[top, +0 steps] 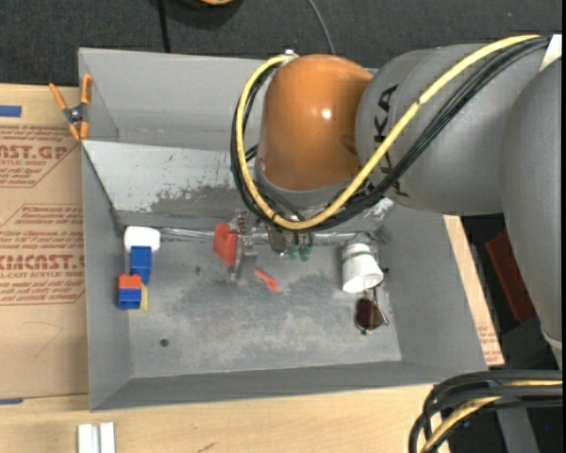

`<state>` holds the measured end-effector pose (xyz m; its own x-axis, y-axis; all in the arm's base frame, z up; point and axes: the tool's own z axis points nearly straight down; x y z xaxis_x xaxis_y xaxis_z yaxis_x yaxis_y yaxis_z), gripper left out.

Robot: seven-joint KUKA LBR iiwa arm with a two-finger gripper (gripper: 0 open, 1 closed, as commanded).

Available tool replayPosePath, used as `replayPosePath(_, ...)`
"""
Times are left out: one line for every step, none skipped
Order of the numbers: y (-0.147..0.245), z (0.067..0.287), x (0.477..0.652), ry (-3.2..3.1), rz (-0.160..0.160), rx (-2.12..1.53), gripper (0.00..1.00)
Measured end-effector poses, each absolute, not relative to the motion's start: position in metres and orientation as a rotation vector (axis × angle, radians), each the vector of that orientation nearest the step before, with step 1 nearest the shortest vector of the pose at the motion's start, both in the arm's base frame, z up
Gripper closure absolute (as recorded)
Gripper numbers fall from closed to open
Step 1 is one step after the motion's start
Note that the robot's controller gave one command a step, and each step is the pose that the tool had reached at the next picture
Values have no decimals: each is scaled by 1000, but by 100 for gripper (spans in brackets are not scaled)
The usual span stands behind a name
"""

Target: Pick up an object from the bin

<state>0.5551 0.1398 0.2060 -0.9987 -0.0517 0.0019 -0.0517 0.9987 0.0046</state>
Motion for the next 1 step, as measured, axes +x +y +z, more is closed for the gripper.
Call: replayPosePath(155, 325, 550, -3151, -12, 6, 100)
